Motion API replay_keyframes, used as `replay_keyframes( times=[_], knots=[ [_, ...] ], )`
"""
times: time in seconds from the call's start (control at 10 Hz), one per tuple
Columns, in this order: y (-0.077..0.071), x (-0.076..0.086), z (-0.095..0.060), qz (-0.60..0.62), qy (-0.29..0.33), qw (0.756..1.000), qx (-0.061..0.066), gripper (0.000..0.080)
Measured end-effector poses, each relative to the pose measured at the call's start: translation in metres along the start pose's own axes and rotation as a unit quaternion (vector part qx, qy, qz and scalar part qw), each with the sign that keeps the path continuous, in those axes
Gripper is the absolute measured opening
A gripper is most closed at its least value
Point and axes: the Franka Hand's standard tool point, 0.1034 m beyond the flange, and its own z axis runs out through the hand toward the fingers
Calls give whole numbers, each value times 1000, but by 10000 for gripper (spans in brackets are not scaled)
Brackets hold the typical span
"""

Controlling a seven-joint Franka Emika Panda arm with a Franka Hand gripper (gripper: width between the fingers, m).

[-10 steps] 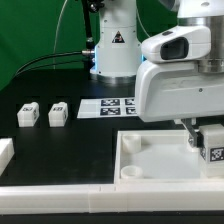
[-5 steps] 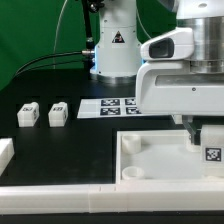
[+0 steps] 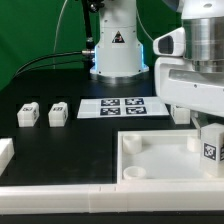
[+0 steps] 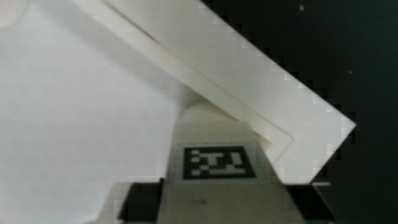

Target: Assemble one leg

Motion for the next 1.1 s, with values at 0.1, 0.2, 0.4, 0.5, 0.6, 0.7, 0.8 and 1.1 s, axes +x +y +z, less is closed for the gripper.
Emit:
replay_keyframes(
  times=[0.1, 0.2, 0.4, 0.5, 0.6, 0.7, 0.8, 1.1],
  knots=[
    [0, 0, 0, 31, -3, 1000, 2, 294],
    [0, -1, 0, 97, -7, 995, 3, 294],
    [-1, -3, 0, 206, -14, 978, 4, 294],
    [-1, -3, 0, 267, -15, 963, 5, 294],
    [-2, -3, 0, 311, -14, 950, 7, 294],
    [-1, -3, 1, 350, -14, 937, 7, 294],
    [0, -2, 1, 406, -13, 914, 6, 294],
    [2, 3, 0, 437, -12, 899, 7, 300]
  ],
)
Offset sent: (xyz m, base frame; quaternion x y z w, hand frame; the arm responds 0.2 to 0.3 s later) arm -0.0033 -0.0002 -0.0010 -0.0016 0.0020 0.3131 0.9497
